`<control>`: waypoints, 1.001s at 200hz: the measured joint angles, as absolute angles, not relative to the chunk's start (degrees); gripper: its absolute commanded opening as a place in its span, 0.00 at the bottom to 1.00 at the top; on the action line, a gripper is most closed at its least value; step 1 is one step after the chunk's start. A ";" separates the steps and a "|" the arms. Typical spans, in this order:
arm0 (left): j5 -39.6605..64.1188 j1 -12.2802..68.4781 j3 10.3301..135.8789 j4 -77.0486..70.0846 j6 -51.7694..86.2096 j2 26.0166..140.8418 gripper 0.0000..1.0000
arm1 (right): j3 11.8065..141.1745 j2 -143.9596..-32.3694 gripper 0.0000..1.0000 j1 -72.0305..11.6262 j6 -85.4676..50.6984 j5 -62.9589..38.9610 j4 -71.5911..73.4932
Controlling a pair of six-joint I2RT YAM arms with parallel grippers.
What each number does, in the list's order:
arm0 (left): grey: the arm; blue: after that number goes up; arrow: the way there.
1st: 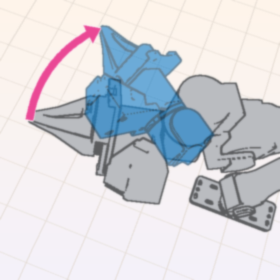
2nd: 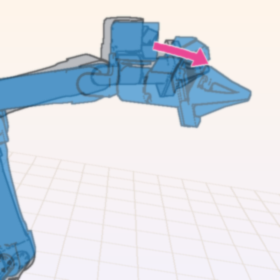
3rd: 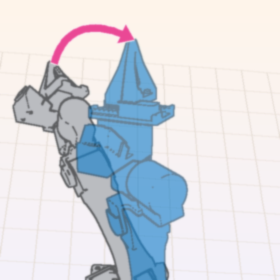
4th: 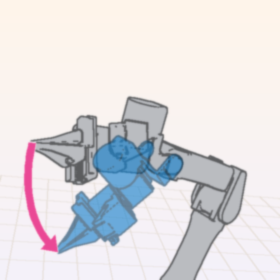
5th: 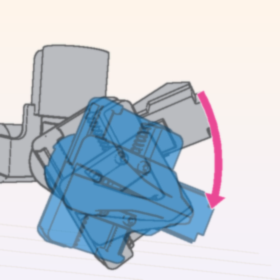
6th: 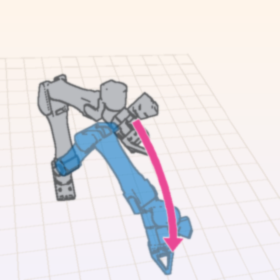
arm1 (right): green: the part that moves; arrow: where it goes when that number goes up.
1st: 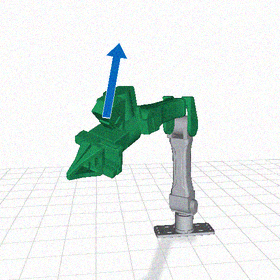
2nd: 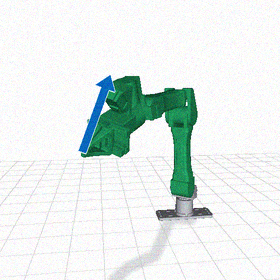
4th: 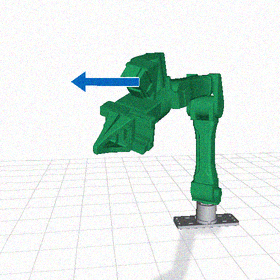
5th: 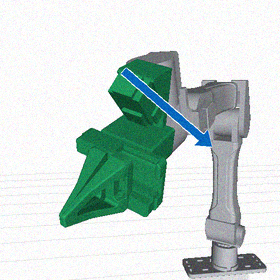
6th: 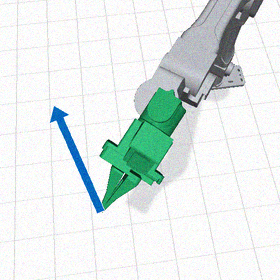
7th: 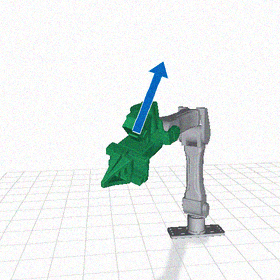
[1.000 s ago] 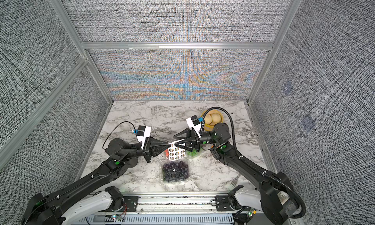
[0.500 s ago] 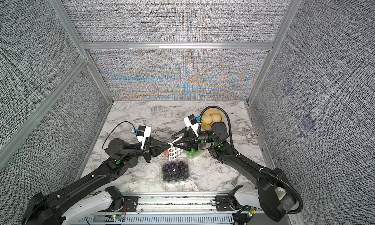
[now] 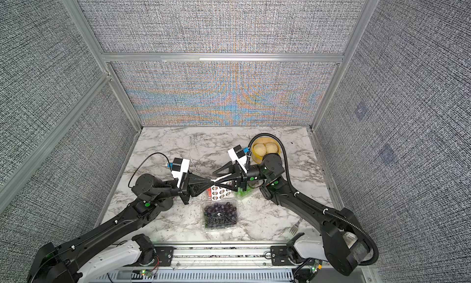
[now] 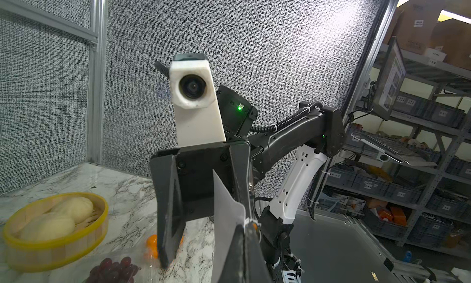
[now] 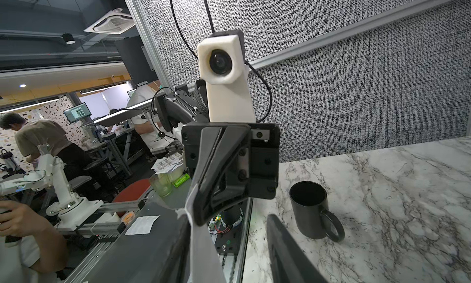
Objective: Label fruit boxes
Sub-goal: Tear off the label from the label sticker.
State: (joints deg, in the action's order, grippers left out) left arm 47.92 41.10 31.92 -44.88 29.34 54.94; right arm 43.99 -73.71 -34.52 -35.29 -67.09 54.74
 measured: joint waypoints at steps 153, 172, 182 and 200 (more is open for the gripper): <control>45.15 41.28 29.02 -40.71 21.91 51.55 0.00 | 42.72 -70.63 0.00 -34.30 -35.66 -68.05 54.43; 45.12 41.60 28.56 -39.07 19.27 52.23 0.27 | 42.72 -70.26 0.00 -34.22 -35.88 -67.72 54.70; 45.15 41.76 28.56 -38.92 18.92 52.93 0.28 | 42.72 -70.28 0.00 -34.26 -35.90 -67.53 54.65; 46.00 42.09 28.71 -39.16 17.91 54.78 0.28 | 42.72 -70.39 0.00 -34.26 -35.90 -67.51 54.68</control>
